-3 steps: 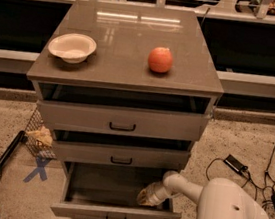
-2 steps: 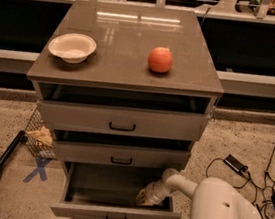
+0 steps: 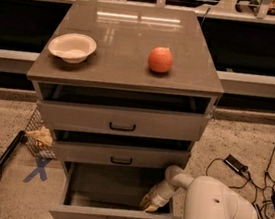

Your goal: Open bottom drawer

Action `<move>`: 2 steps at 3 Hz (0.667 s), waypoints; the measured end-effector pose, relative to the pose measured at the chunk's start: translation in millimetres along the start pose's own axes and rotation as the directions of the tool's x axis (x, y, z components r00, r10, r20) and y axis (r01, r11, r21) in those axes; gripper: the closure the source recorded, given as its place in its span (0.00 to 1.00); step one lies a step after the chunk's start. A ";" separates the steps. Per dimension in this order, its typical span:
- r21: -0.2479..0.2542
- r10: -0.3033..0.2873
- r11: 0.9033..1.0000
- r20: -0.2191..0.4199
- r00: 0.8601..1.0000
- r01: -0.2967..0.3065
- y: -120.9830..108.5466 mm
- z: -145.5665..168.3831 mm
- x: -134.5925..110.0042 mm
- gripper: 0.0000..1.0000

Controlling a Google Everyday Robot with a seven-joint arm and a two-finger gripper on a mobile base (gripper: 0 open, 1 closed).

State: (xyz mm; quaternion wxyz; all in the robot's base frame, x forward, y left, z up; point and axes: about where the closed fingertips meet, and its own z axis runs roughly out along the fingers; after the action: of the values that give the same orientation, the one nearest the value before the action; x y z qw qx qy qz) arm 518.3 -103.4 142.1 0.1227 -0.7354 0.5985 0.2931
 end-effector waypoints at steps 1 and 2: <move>-0.031 0.082 0.996 0.025 0.996 -0.082 28.6 -10.5 11.7 1.00; -0.076 0.170 0.983 0.013 0.985 -0.169 60.7 -15.5 11.8 1.00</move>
Offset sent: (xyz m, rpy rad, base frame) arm -0.0759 -0.0501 0.0241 -0.0556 0.2272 -0.1437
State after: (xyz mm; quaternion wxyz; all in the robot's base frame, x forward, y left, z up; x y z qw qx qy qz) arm 466.3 -136.5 158.0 0.0753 -0.6830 0.6464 0.3317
